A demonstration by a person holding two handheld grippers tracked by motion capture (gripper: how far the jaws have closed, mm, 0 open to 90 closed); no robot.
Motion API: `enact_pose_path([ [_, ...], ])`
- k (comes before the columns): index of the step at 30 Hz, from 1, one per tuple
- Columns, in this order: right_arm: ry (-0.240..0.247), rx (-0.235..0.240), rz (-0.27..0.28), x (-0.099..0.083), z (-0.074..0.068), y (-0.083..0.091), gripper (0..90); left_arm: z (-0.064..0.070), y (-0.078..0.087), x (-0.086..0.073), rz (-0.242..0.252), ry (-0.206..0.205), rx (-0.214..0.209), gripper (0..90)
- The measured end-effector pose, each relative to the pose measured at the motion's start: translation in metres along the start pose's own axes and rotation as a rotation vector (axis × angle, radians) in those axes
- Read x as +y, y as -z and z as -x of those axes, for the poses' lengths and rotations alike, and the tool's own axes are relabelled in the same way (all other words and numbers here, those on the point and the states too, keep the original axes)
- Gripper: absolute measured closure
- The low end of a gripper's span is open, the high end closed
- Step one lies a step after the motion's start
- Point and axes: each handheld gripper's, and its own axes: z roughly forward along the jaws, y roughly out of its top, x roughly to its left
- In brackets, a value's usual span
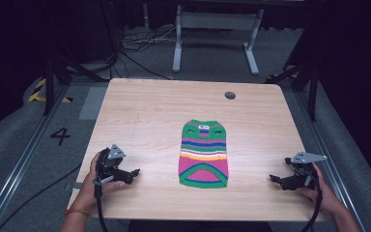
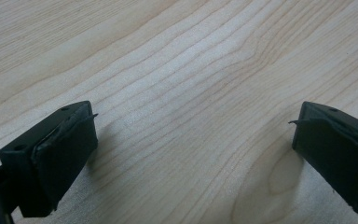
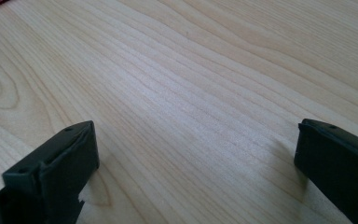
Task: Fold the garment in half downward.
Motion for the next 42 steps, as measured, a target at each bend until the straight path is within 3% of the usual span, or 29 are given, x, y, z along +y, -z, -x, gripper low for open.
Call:
enact_pose_path([
  [29,0.008,0.007,0.0,-0.002,0.004,0.002,0.0,0.0,0.002,-0.002,0.0,-0.009,-0.009,0.5],
  [34,-0.013,-0.016,-0.002,-0.001,0.005,0.002,0.4,0.001,0.004,0.004,-0.007,-0.022,-0.027,14.3],
  [36,-0.015,-0.018,-0.003,-0.001,0.005,0.002,0.4,0.002,0.003,0.005,-0.005,-0.014,-0.028,15.8],
  [38,-0.01,-0.018,0.0,-0.001,0.005,0.002,2.8,0.001,0.002,0.006,-0.006,-0.023,-0.038,15.9],
  [41,-0.022,-0.016,0.029,0.0,0.008,0.005,17.8,0.002,0.003,0.009,-0.011,-0.039,-0.042,19.1],
  [42,-0.03,-0.017,0.031,0.0,0.009,0.005,17.0,0.003,0.003,0.01,-0.007,-0.039,-0.038,19.0],
])
